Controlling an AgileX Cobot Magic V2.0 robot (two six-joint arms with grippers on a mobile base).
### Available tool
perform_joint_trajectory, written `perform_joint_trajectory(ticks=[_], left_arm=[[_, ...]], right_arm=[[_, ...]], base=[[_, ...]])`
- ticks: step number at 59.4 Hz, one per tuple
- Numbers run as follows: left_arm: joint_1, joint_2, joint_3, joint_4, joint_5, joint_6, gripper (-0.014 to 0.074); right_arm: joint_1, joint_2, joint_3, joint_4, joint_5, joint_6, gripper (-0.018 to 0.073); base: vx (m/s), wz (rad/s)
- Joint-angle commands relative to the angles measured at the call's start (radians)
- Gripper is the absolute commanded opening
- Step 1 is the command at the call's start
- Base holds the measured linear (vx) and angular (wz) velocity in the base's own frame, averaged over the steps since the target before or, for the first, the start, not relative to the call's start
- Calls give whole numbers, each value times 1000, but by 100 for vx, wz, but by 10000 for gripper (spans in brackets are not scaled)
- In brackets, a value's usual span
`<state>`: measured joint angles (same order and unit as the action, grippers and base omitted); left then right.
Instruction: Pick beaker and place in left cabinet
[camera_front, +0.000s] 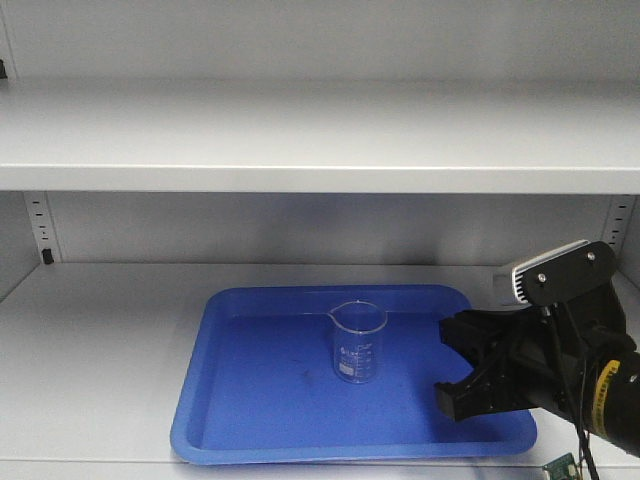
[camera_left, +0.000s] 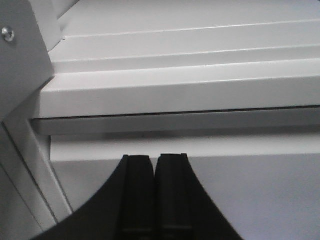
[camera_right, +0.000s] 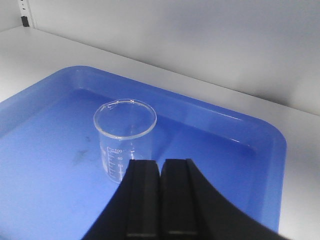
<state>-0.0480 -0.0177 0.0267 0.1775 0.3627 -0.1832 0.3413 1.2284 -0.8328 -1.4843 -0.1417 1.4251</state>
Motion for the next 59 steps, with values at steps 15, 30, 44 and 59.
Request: perform_joint_trajectory(ticks=[15,30,44,59], left_arm=[[-5,-10,-15,3,-75,-4,4],[-5,-10,-15,3,-75,-4,4],[-5,-10,-15,3,-75,-4,4],[-5,-10,-15,3,-75,-4,4]], right_arm=[[-4,-29,-28,936,420,-741,-5],[-6,-122,-28,1333,201,-1299,-5],[-59,-166,-28,1409,175,-1368,-5],[-187,-275,15,1415,142,-1372,-5]], base=[[0,0],[0,0],[0,0],[0,0]])
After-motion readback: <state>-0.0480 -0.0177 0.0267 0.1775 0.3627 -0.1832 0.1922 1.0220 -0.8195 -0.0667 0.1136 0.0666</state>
